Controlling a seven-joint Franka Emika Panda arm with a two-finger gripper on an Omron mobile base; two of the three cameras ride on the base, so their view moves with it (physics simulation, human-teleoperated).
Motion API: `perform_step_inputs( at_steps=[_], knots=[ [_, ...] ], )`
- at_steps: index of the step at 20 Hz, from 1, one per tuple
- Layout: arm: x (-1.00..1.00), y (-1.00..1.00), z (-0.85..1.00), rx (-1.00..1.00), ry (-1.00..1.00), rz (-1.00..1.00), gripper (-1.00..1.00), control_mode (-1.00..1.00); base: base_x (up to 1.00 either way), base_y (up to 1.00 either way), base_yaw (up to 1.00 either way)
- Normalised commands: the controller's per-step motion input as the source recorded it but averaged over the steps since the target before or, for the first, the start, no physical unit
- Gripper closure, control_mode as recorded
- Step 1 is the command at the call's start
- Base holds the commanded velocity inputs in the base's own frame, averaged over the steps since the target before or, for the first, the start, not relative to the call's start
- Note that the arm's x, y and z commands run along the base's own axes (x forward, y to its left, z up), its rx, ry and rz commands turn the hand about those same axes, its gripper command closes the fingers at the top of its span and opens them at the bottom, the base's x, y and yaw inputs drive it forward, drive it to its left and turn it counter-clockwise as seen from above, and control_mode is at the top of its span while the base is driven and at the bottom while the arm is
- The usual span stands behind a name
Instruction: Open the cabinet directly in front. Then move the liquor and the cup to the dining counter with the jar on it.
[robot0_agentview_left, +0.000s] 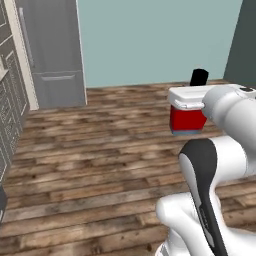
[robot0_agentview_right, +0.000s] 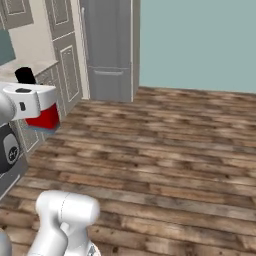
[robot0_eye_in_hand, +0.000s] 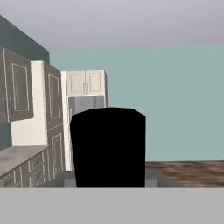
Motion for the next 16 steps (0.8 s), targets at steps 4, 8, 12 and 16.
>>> perform_step_inputs(
  at_steps=[4,8,12,16],
  knots=[
    [0.0,0.0,0.0,0.0,0.0,0.0,1.0,1.0,0.3,-0.8,-0.22],
    [0.0,0.0,0.0,0.0,0.0,0.0,1.0,1.0,0.34,-0.85,-0.2],
    [0.0,0.0,0.0,0.0,0.0,0.0,1.0,1.0,0.34,-0.76,-0.25],
    [0.0,0.0,0.0,0.0,0.0,0.0,1.0,1.0,0.36,-0.55,-0.33]
  ],
)
